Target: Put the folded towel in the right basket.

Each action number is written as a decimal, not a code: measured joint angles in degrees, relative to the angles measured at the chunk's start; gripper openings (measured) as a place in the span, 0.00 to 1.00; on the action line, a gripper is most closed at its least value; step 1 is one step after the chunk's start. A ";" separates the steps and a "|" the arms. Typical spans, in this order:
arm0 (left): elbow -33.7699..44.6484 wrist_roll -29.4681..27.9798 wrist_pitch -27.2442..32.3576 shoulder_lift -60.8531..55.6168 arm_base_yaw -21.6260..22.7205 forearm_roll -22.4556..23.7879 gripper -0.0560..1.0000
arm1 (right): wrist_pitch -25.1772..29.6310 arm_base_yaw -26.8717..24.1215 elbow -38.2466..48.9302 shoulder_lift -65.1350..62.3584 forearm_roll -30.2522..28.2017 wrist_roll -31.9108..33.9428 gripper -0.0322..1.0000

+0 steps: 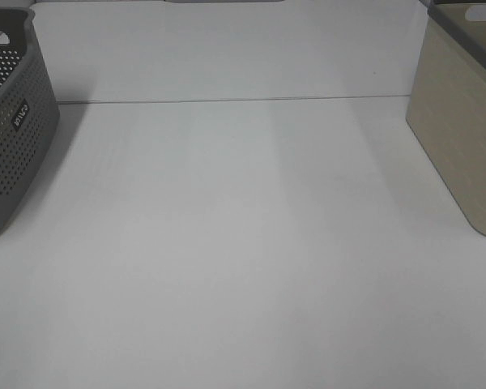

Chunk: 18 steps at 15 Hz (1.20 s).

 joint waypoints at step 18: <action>0.00 0.00 0.00 0.00 0.00 0.00 0.97 | -0.06 -0.06 0.23 -6.65 0.00 0.00 0.72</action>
